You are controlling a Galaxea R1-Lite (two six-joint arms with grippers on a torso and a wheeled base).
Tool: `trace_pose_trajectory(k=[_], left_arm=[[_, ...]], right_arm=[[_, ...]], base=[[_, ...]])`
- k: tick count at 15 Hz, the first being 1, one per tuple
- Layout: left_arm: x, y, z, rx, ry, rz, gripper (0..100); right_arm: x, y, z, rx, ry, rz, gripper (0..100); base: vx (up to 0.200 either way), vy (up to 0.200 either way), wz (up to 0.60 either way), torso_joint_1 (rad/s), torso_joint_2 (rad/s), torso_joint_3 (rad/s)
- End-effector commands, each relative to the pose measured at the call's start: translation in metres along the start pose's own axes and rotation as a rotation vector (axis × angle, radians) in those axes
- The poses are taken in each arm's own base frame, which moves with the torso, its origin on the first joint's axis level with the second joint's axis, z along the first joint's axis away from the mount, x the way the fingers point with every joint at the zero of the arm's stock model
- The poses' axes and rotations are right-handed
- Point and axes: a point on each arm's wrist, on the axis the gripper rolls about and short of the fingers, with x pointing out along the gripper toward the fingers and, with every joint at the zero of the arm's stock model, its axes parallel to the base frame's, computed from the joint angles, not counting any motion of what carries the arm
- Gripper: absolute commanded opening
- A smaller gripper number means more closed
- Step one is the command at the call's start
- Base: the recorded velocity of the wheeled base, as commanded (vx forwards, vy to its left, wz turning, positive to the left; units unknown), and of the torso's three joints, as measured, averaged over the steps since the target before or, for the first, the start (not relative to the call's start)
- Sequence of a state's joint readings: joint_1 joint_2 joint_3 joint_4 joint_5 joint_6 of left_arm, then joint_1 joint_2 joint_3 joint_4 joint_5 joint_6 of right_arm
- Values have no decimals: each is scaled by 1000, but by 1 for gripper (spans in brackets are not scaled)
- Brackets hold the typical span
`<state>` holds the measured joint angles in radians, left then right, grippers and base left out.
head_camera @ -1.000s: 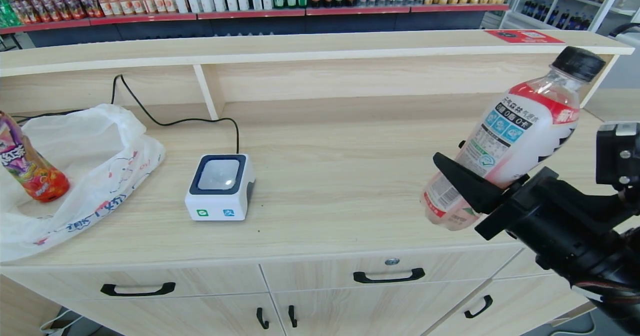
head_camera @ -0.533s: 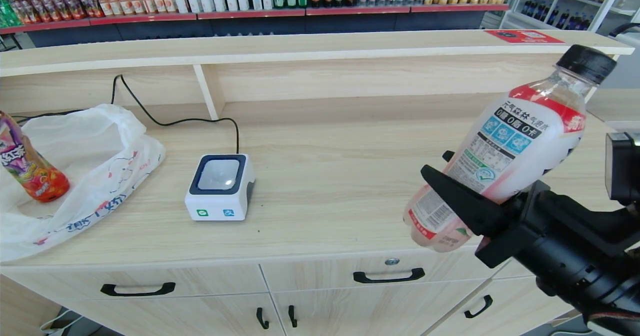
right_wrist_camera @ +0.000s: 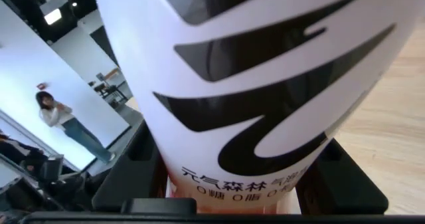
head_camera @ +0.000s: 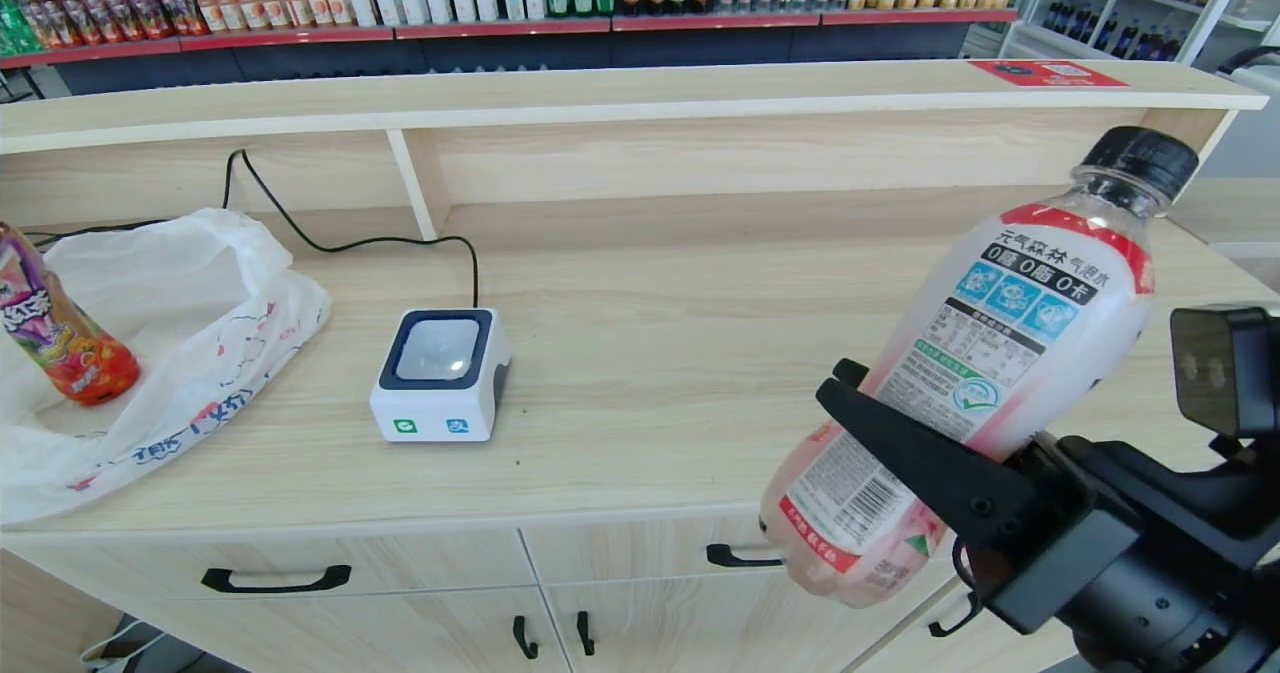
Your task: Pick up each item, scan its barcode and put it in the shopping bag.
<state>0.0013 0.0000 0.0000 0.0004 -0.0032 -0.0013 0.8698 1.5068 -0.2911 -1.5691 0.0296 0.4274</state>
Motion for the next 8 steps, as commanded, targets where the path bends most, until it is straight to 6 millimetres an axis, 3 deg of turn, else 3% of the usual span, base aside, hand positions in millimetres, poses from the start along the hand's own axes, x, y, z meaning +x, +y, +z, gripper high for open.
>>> trace_pose_trajectory(k=[1, 8], left_arm=[[0, 0, 0, 0, 0, 0, 0], [0, 0, 0, 0, 0, 0, 0]], right_arm=[[-2, 8, 0, 38, 7, 47, 0], [1, 24, -4, 167, 51, 159, 0]], base=[[0, 0, 0, 0, 0, 0], [0, 0, 0, 0, 0, 0]])
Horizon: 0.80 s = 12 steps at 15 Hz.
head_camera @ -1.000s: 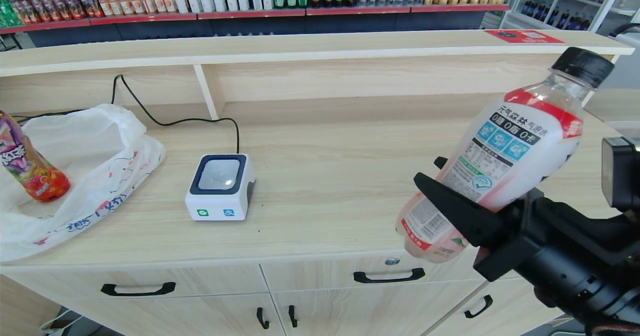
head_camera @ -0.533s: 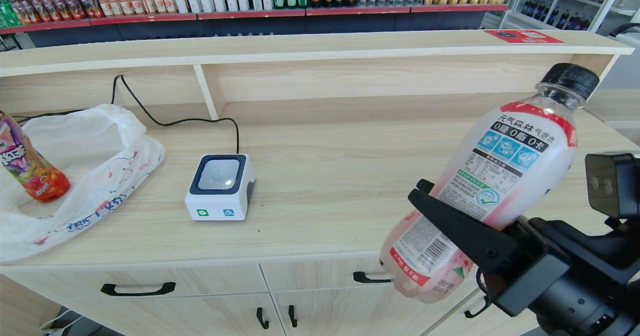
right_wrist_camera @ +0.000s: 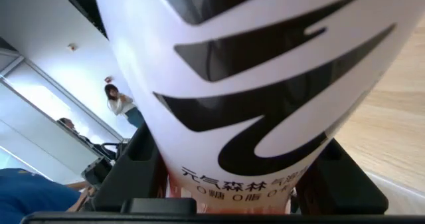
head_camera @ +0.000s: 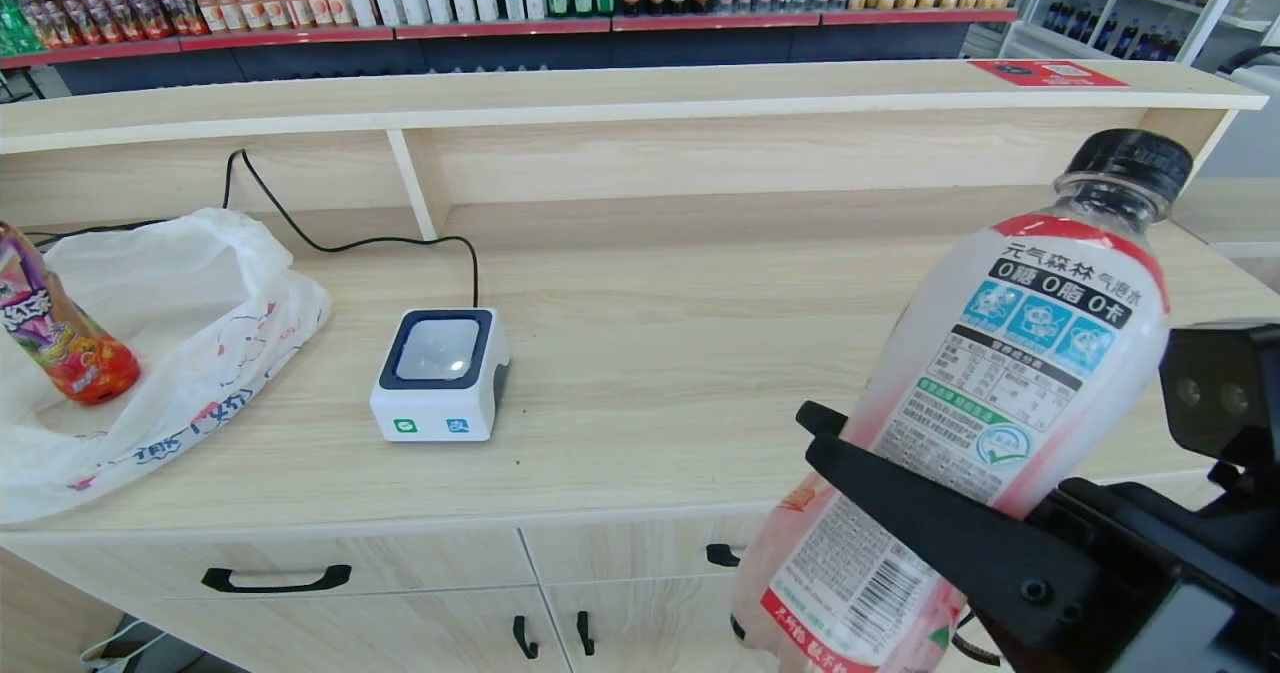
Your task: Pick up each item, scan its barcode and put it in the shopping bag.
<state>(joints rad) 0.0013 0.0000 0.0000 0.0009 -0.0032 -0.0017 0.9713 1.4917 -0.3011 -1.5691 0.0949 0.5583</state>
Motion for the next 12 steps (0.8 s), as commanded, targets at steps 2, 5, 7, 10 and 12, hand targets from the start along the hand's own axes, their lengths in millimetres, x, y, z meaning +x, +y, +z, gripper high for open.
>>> trace_pose_trajectory(k=[2, 5, 7, 10, 12], left_arm=[[0, 0, 0, 0, -1, 0, 0], [0, 0, 0, 0, 1, 0, 0], [0, 0, 0, 0, 1, 0, 0], [0, 0, 0, 0, -1, 0, 0], [0, 0, 0, 0, 1, 0, 0]], right_arm=[[3, 2, 0, 42, 4, 28, 0], [5, 4, 2, 58, 16, 72, 0], [6, 6, 4, 80, 25, 101, 0], [7, 8, 7, 108, 21, 121, 0], [9, 9, 8, 108, 14, 126, 0]], base=[[0, 0, 0, 0, 0, 0], [0, 0, 0, 0, 0, 0], [0, 0, 0, 0, 0, 0], [0, 0, 0, 0, 0, 0], [0, 0, 0, 0, 0, 0]])
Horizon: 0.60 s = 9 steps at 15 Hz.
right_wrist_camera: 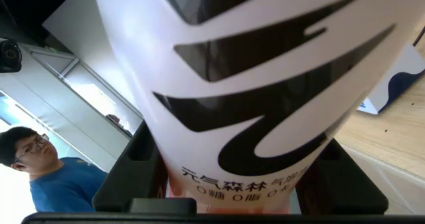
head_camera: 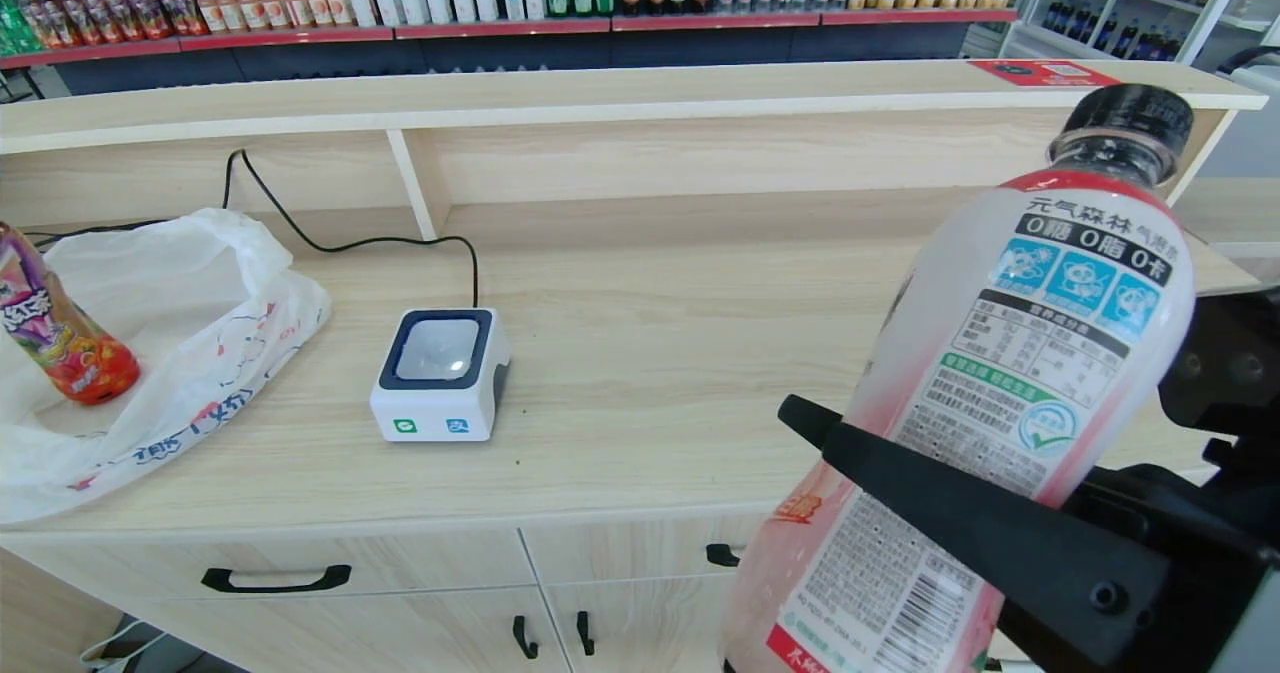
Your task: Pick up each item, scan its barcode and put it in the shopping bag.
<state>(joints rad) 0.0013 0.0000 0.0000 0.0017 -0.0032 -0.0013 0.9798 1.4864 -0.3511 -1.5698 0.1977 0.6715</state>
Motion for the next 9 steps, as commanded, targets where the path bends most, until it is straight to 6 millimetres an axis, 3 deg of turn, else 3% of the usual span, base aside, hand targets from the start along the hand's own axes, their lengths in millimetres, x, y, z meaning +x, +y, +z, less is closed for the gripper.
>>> trace_pose_trajectory(k=[1, 9], left_arm=[[0, 0, 0, 0, 0, 0, 0], [0, 0, 0, -2, 0, 0, 0]], right_arm=[[1, 1, 1, -1, -6, 6, 0], [0, 1, 1, -6, -6, 6, 0]], base=[[0, 0, 0, 0, 0, 0], [0, 0, 0, 0, 0, 0]])
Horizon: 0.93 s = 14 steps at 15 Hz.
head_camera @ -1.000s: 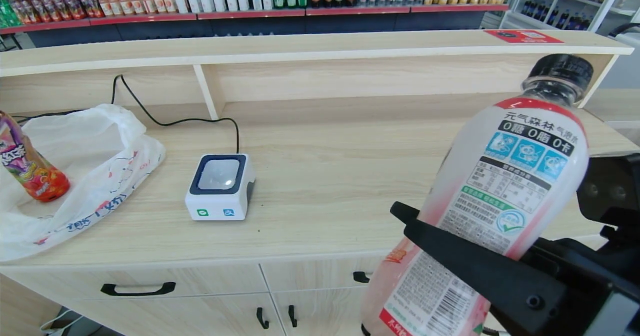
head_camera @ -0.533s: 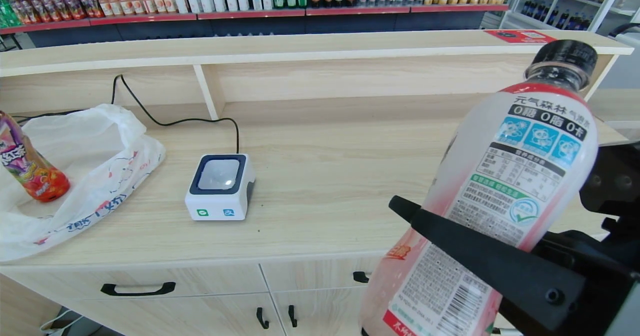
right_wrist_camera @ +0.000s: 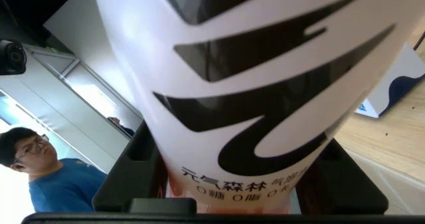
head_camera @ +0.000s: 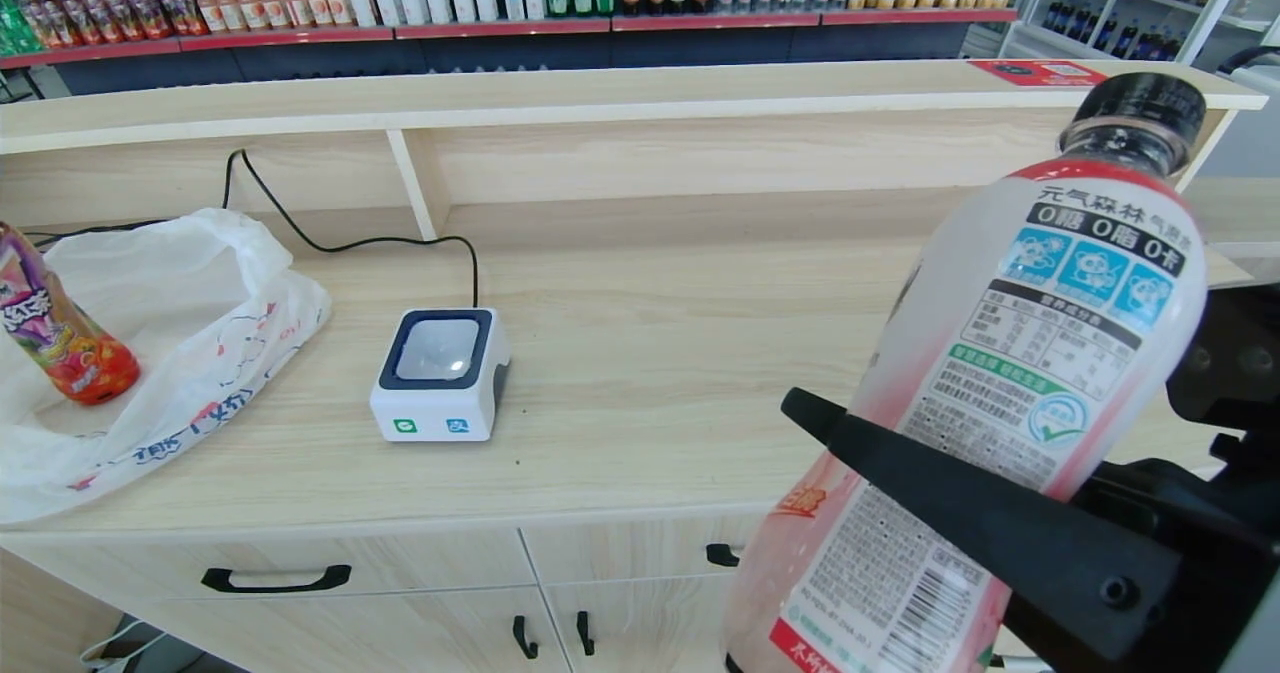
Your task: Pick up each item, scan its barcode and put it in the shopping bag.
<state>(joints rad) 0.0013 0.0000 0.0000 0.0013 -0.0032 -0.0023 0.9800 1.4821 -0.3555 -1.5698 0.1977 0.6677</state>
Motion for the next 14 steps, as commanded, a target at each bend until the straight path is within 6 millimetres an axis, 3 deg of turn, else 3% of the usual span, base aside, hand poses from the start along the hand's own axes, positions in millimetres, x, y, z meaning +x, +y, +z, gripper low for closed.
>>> trace_pose_trajectory(k=[1, 14], left_arm=[[0, 0, 0, -1, 0, 0, 0], [0, 0, 0, -1, 0, 0, 0]], right_arm=[[0, 0, -1, -3, 3, -1, 0], [2, -11, -5, -357, 26, -36, 0]], base=[[0, 0, 0, 0, 0, 0], [0, 0, 0, 0, 0, 0]])
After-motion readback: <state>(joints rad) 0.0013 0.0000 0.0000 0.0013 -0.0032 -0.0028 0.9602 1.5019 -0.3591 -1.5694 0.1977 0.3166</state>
